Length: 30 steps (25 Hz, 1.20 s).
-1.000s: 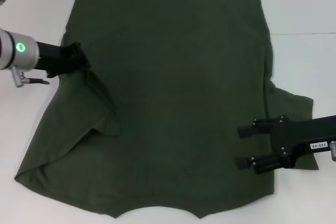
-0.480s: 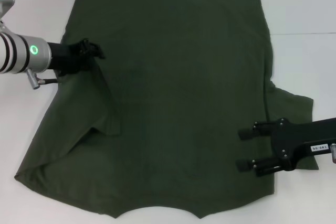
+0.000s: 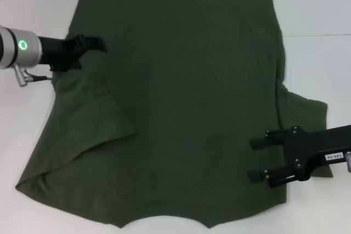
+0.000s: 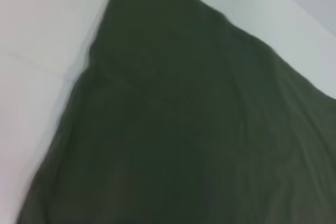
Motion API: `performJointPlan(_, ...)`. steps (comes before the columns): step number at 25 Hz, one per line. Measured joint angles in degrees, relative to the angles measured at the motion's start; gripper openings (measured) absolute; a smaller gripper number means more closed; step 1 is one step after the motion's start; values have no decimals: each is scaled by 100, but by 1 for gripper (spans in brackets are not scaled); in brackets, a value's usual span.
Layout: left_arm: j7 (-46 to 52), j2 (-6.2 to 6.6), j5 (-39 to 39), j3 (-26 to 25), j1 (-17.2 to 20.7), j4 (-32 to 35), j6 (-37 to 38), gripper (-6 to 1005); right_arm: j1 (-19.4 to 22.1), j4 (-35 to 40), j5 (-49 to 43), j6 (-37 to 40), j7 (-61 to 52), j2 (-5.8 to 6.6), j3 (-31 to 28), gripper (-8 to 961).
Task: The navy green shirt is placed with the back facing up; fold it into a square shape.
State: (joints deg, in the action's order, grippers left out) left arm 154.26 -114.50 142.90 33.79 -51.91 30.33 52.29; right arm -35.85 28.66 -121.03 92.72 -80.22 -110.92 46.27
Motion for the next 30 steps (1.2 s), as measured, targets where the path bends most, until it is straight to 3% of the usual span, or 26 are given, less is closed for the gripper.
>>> performJointPlan(3, -731, -24, -393, -12, 123, 203, 305, 897, -7, 0, 15, -3, -12, 0, -34, 891)
performJointPlan(9, -4229, -235, -2325, -33, 903, 314, 1454, 895, -107, 7, 27, 19, -287, 30, -328, 890)
performJointPlan(14, -6791, -357, -3515, -58, 1741, 352, 3241, 894, -222, 39, 30, -15, -889, 75, -574, 889)
performJointPlan(22, -8101, -518, -3614, -206, 2327, 379, 4153, 892, -364, 586, -95, -67, -3240, 221, -567, 888)
performJointPlan(30, -8898, -569, -3210, -126, 2396, 301, 4295, 890, -417, 939, -873, 0, -6022, 392, -679, 887)
